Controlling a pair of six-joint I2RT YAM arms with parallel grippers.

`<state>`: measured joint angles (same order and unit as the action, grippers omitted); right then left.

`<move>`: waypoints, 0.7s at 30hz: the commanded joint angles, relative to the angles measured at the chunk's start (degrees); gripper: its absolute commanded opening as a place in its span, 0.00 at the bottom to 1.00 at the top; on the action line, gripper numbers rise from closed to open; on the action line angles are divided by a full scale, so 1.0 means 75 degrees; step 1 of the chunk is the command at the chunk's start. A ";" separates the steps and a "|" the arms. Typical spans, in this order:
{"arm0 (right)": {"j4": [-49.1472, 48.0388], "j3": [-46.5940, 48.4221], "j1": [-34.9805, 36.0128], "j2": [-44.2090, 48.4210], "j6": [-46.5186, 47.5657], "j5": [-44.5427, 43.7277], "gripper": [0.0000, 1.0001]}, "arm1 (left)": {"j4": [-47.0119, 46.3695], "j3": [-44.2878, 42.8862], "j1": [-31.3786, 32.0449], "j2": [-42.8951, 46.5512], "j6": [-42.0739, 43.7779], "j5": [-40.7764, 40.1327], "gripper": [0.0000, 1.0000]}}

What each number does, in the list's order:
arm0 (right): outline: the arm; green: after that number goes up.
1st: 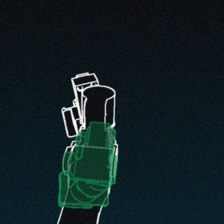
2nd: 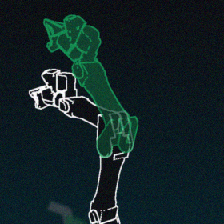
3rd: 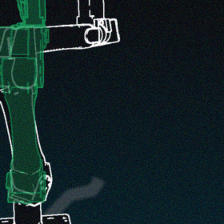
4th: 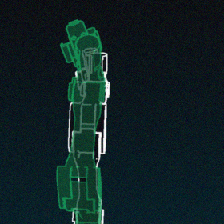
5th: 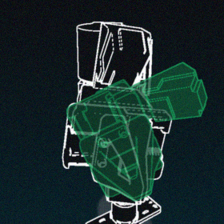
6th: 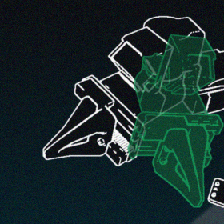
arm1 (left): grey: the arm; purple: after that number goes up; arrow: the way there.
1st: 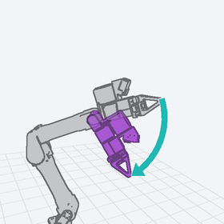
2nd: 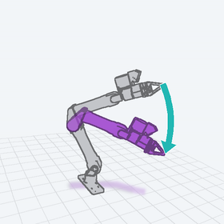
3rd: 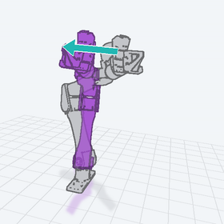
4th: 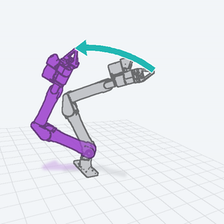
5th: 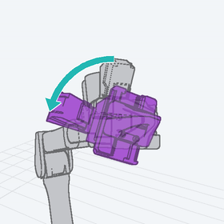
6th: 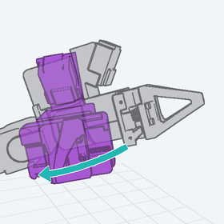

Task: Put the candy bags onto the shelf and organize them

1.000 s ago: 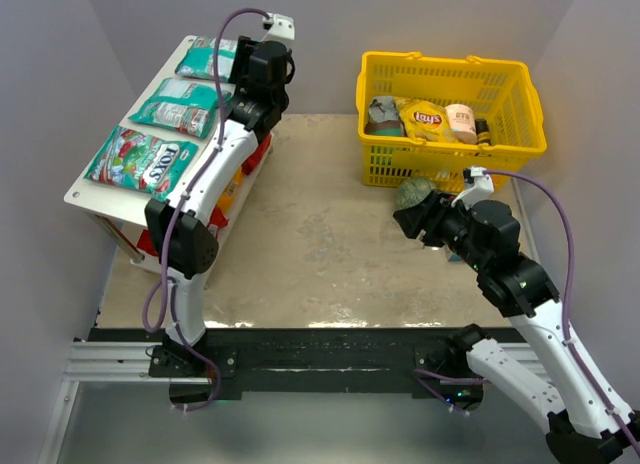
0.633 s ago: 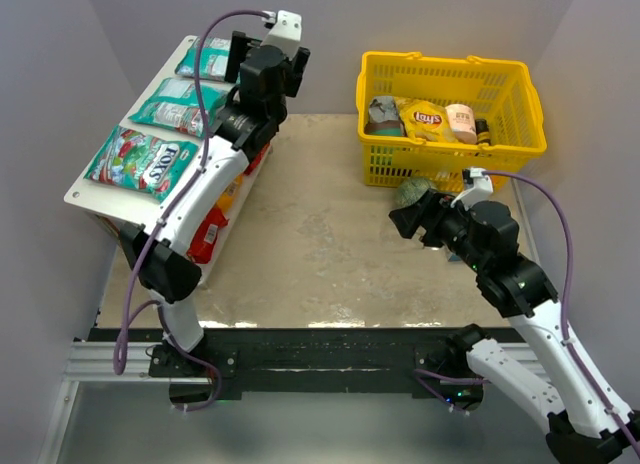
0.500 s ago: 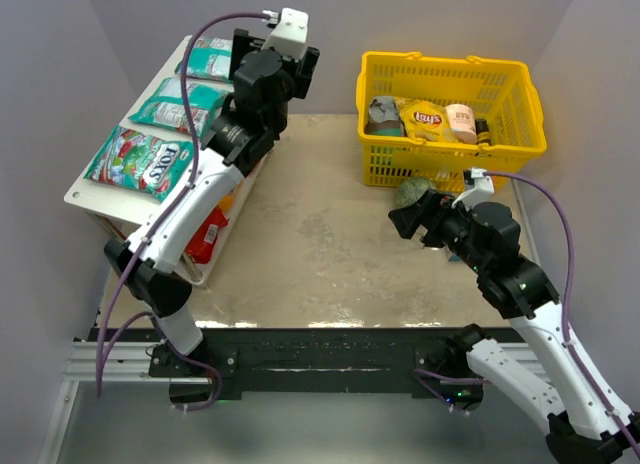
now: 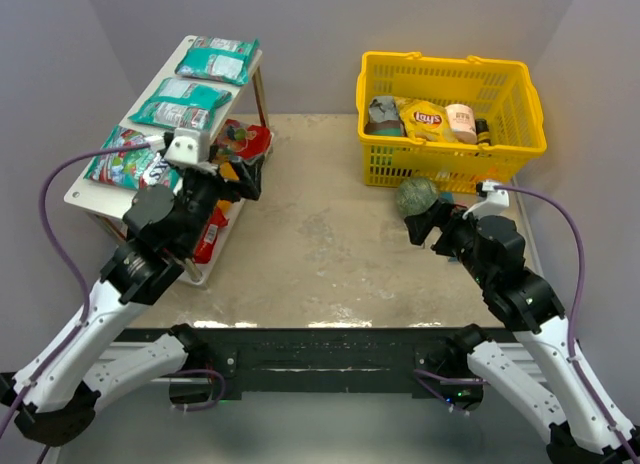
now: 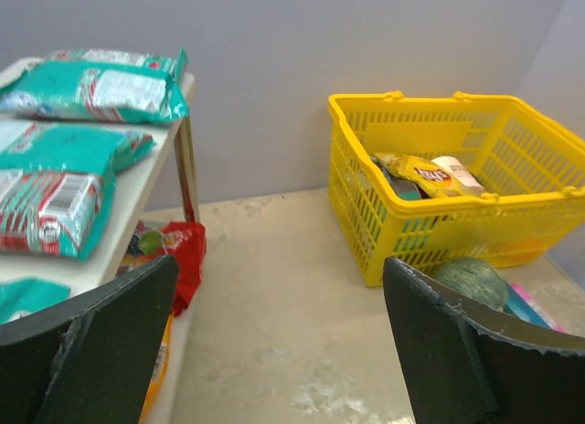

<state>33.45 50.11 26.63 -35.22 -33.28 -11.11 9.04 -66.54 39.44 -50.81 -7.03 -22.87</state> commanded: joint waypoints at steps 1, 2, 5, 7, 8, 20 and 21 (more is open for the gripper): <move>0.0157 -0.0130 0.0011 0.0102 0.0148 -0.0381 0.99 | 0.0070 0.0773 -0.0009 0.0796 -0.0902 0.0085 1.00; 0.0157 -0.0142 0.0011 0.0114 0.0148 -0.0381 0.99 | 0.0130 0.0891 -0.0009 0.1111 -0.0926 0.0062 1.00; 0.0215 -0.0119 0.0012 0.0173 0.0136 -0.0416 0.99 | 0.0481 0.1196 -0.0009 0.1559 -0.1032 0.0014 1.00; 0.0274 -0.0049 0.0012 0.0161 0.0148 -0.0451 0.99 | 0.0960 0.1220 -0.0009 0.1606 -0.1079 0.0341 1.00; 0.0344 -0.0025 0.0023 0.0173 0.0159 -0.0510 0.99 | 0.1160 0.1197 -0.0009 0.1548 -0.1079 0.0447 1.00; 0.0672 0.0491 0.0023 0.0360 0.0277 -0.0510 0.99 | 0.1784 0.1314 -0.0009 0.1536 -0.1547 0.1374 1.00; 0.0684 0.0514 0.0023 0.0384 0.0288 -0.0487 0.99 | 0.1772 0.1291 -0.0009 0.1548 -0.1547 0.1397 1.00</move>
<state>38.20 50.96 26.63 -33.19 -32.27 -14.00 23.73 -56.60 39.44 -40.97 -16.99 -14.48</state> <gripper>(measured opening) 0.986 0.994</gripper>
